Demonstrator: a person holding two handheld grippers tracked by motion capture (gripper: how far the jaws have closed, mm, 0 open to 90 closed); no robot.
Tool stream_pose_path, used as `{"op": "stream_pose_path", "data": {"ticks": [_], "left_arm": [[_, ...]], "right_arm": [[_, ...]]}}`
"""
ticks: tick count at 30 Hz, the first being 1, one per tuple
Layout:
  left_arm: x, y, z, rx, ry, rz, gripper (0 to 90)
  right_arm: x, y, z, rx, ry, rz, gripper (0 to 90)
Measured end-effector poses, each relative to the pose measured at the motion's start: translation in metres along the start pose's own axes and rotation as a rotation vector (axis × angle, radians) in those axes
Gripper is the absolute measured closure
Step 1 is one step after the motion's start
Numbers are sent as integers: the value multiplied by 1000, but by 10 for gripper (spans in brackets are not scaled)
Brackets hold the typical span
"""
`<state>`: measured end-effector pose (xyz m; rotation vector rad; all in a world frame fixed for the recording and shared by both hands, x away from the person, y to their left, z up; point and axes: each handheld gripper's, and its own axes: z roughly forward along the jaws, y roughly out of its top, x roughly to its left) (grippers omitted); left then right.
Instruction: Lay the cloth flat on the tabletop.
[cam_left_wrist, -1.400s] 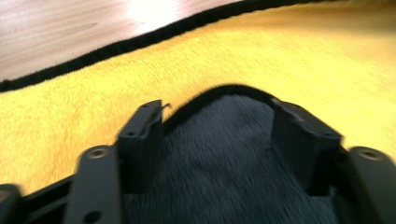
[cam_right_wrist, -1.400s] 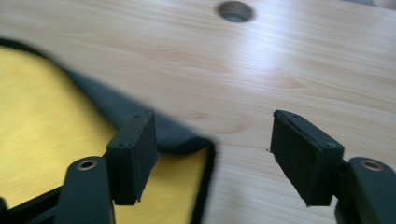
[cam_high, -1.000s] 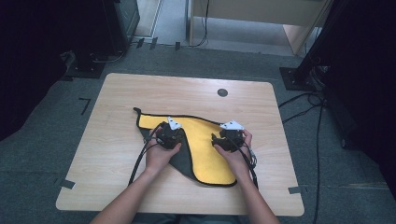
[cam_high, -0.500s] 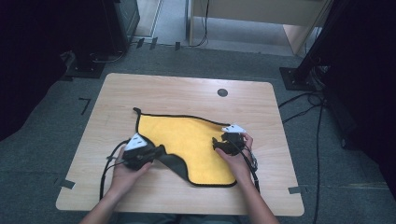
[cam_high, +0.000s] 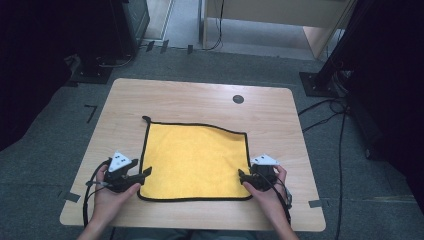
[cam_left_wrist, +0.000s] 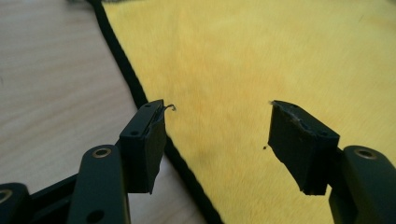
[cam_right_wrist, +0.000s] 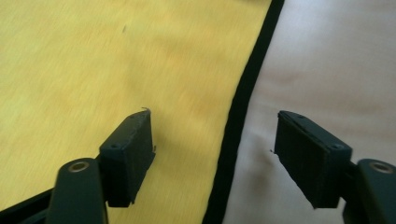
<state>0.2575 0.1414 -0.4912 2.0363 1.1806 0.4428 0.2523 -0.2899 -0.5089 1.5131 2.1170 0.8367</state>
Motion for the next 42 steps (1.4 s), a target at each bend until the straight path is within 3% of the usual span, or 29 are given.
{"op": "stream_pose_path", "data": {"ticks": [2, 4, 10, 11, 12, 19, 24, 25, 28, 29, 31, 33, 35, 39, 42], "left_arm": [[-2, -6, 4, 37, 16, 14, 367], [-4, -13, 10, 83, 51, 60, 358], [-3, -18, 9, 82, 52, 38, 345], [-3, -18, 9, 82, 52, 38, 347], [-4, -18, 9, 83, 56, 35, 347], [-9, -21, 7, 80, 48, 40, 363], [-9, -22, 6, 79, 33, 50, 353], [-8, -22, 6, 79, 33, 51, 344], [-8, -22, 6, 76, 32, 53, 338], [-8, -22, 6, 78, 33, 52, 334], [-8, -22, 7, 78, 31, 54, 327], [-6, -22, 7, 72, 26, 57, 320], [-6, -23, 7, 66, 21, 60, 319], [-6, -24, 7, 60, 23, 58, 319], [-6, -24, 6, 60, 22, 60, 319]], "right_arm": [[1, -10, -7, -3, 15, 17, 383], [2, -18, -12, -11, 24, 8, 433], [10, -32, -23, -41, 30, -11, 646], [10, -32, -23, -41, 30, -11, 646], [12, -31, -25, -32, 16, -21, 720], [5, -48, -41, -27, -17, -13, 796], [2, -53, -47, -24, -3, -17, 726], [-2, -40, -47, -86, -1, -6, 630], [-6, -9, -45, -172, -14, -6, 556], [-7, 5, -39, -179, -12, -17, 522], [-11, 33, -19, -149, -14, -9, 450], [-14, 56, 3, -155, -57, -1, 416], [-18, 74, 31, -121, -86, -1, 359], [-28, 89, 68, -49, -141, 11, 344], [-46, 95, 81, -27, -253, 56, 363]]}}
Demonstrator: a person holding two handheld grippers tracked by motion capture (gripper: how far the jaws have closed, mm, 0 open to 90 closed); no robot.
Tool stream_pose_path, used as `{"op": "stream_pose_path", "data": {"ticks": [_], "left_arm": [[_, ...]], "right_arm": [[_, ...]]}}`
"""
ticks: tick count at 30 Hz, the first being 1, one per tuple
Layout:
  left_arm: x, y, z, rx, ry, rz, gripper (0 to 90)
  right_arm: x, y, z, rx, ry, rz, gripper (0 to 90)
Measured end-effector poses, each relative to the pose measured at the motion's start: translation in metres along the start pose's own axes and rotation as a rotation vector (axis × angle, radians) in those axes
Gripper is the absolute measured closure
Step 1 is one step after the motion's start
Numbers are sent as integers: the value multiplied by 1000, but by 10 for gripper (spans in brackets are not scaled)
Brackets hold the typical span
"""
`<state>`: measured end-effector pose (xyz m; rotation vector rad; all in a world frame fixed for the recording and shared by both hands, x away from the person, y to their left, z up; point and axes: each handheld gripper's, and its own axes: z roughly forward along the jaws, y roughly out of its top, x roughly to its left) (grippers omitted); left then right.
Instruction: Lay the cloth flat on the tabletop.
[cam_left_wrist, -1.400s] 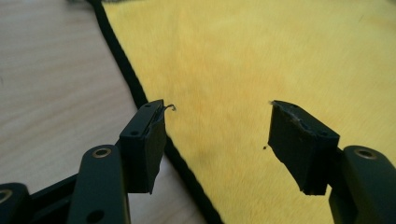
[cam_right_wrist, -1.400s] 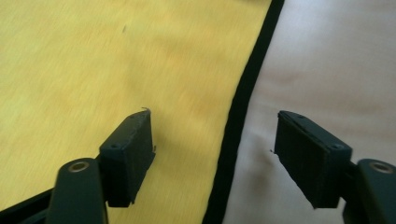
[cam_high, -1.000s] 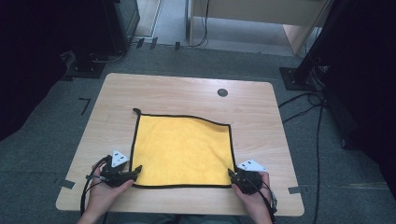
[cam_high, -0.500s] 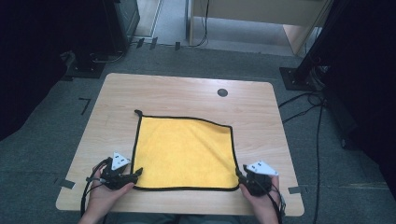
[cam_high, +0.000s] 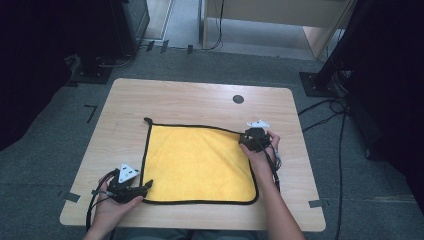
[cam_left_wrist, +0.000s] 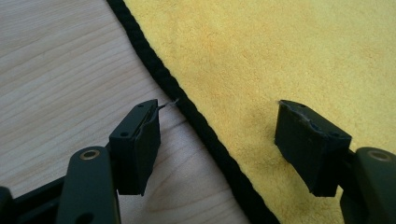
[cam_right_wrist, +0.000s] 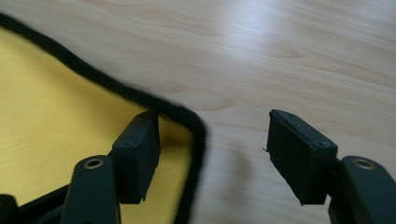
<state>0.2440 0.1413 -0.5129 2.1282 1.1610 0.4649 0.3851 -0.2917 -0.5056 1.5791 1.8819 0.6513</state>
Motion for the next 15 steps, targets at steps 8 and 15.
{"op": "stream_pose_path", "data": {"ticks": [8, 15], "left_arm": [[0, -1, -1, -6, 0, -6, 318], [0, -2, -3, 6, 10, -10, 292]], "right_arm": [[-38, 3, -3, -17, -38, 144, 352], [2, 22, -4, -61, 88, 11, 347]]}}
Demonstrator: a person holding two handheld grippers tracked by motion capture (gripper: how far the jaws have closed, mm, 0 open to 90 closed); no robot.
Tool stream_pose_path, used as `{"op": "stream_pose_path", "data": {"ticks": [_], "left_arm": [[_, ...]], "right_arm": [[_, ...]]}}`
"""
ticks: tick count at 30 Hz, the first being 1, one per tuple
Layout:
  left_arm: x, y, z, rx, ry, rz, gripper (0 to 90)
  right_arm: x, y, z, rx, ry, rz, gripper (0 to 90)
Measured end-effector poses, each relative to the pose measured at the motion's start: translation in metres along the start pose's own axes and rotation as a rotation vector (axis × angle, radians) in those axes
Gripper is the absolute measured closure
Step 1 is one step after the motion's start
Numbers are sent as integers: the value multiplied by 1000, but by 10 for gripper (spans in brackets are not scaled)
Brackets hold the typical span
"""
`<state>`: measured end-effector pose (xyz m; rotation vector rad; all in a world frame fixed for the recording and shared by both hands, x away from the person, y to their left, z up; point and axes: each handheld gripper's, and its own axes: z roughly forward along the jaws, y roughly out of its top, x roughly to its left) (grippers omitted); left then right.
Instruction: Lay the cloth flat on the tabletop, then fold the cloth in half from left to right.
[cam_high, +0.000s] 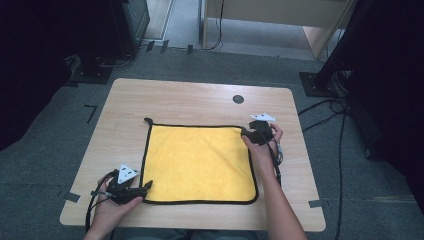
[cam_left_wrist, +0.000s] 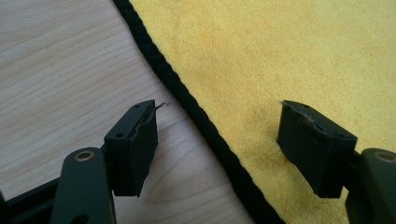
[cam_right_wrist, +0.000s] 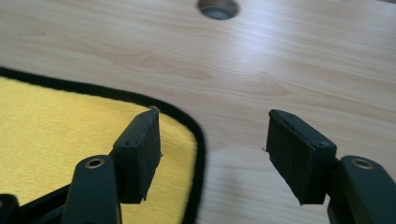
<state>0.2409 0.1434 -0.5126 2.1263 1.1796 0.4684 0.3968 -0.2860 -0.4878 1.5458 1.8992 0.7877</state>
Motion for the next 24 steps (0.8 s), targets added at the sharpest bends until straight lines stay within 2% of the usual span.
{"op": "stream_pose_path", "data": {"ticks": [2, 5, 8, 10, 13, 15, 17, 19, 23, 24], "left_arm": [[0, -1, -1, 0, 2, -6, 292], [0, -3, -2, -4, 5, -3, 292], [2, -5, -3, -9, 3, -4, 292], [2, -5, -3, -8, 4, -4, 292], [2, -5, -4, -6, 8, -6, 291], [2, -5, -5, 0, 13, -10, 288], [1, -5, -6, 10, 23, -21, 274], [0, -4, -6, 16, 37, -25, 267], [-4, -5, -10, 27, 43, -35, 254], [-4, -7, -11, 28, 50, -34, 255]], "right_arm": [[7, 0, 12, 27, -29, -39, 344], [6, -2, 30, 65, -66, -44, 326], [0, 0, 37, 48, -81, 3, 297], [-4, 2, 40, 54, -112, 28, 277], [-7, 8, 40, 80, -113, 49, 257], [-6, 11, 35, 43, -115, 58, 283], [-1, 17, 27, 6, -93, 69, 289], [11, 25, 21, -20, -40, 64, 296], [43, 39, 15, -55, 81, 43, 326], [56, 44, 15, -60, 103, 28, 327]]}}
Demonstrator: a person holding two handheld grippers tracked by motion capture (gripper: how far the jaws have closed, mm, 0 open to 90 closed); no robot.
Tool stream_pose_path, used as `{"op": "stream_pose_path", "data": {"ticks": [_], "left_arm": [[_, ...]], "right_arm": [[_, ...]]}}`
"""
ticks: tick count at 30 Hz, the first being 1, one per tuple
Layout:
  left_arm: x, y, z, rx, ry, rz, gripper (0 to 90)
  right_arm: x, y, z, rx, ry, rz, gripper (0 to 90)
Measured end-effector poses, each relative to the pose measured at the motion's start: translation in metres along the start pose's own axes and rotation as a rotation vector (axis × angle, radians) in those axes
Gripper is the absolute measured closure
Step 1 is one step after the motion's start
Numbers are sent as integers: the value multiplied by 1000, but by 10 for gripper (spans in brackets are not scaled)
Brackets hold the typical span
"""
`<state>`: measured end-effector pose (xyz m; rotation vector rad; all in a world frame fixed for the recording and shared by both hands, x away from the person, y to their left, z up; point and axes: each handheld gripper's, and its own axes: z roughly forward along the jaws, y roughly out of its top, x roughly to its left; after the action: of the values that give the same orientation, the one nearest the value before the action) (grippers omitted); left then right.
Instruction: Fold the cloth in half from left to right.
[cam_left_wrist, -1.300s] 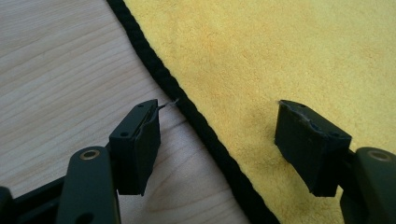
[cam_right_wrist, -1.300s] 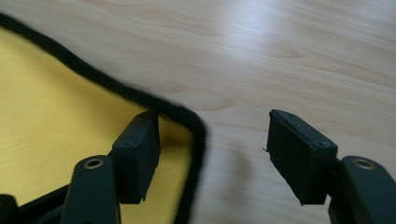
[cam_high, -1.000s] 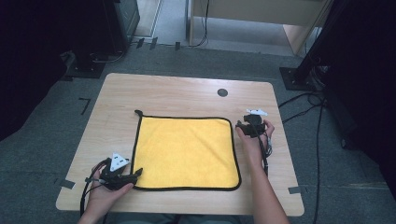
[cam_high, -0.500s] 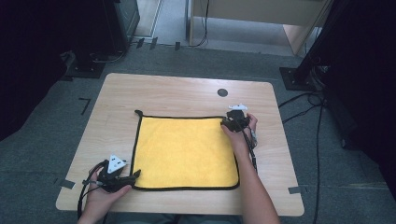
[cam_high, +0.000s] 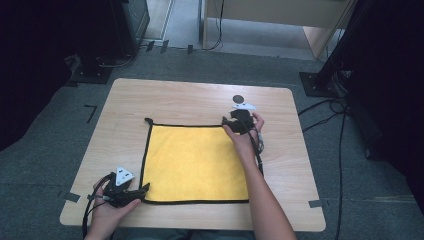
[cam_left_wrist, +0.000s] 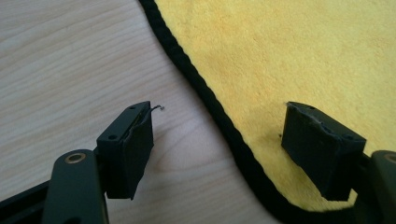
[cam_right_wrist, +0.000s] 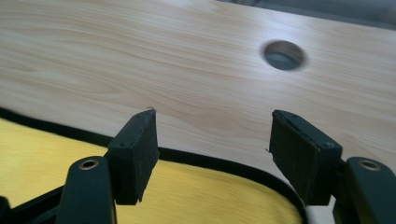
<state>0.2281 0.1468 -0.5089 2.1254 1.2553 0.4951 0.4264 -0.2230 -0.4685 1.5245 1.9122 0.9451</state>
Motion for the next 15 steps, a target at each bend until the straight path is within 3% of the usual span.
{"op": "stream_pose_path", "data": {"ticks": [7, 11, 15], "left_arm": [[11, -7, -5, -5, -13, -45, 272], [10, -8, -5, -1, -4, -30, 275], [9, -8, -7, 1, -5, -44, 301]], "right_arm": [[71, 14, 16, -2, 135, -64, 350], [108, 15, 28, 20, 188, -102, 380], [146, 15, 43, 38, 240, -151, 404]]}}
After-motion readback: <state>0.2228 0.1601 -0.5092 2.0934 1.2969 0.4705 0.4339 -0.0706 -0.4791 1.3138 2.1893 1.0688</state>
